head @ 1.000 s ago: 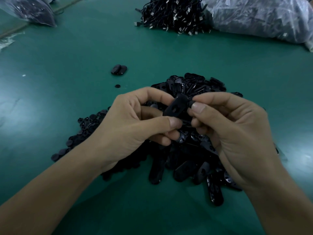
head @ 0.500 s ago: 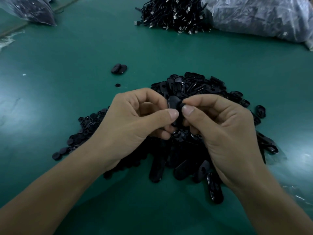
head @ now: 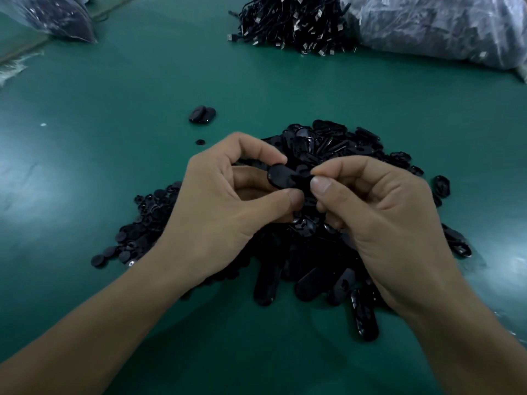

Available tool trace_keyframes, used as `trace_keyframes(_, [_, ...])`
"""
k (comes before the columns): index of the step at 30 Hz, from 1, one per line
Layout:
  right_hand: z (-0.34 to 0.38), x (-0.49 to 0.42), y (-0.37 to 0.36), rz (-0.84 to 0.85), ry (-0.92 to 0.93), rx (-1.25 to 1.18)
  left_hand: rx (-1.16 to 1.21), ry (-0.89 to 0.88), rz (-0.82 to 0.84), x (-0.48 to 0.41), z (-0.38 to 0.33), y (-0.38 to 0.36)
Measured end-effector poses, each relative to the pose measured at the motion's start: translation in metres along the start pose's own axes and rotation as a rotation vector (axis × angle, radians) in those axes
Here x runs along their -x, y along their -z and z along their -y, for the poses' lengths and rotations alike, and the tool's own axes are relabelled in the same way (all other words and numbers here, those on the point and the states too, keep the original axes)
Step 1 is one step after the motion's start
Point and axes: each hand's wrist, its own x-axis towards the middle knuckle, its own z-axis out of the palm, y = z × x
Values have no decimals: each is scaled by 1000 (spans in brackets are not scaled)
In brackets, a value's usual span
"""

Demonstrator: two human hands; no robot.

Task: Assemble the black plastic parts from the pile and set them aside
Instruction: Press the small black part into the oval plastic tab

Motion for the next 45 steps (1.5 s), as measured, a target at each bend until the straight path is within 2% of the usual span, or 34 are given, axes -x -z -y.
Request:
trace_keyframes(9, [3, 1, -3, -18, -7, -20, -32, -60, 4, 1, 0, -3])
trace_keyframes(22, [2, 0, -3, -33, -32, 45, -18, -55, 31, 2, 3, -4])
trace_keyframes(33, [2, 0, -1, -30, 17, 97, -33, -47, 39, 4, 7, -5])
trace_keyframes(36, [1, -1, -1, -23, 4, 64, 3, -33, 34, 5, 6, -6])
trace_keyframes(41, [1, -3, 1, 55, -86, -164, 126, 7, 28, 4, 4, -7])
trace_keyframes(45, [-1, -4, 7, 145, -174, -194, 205, 54, 41, 4, 2, -6])
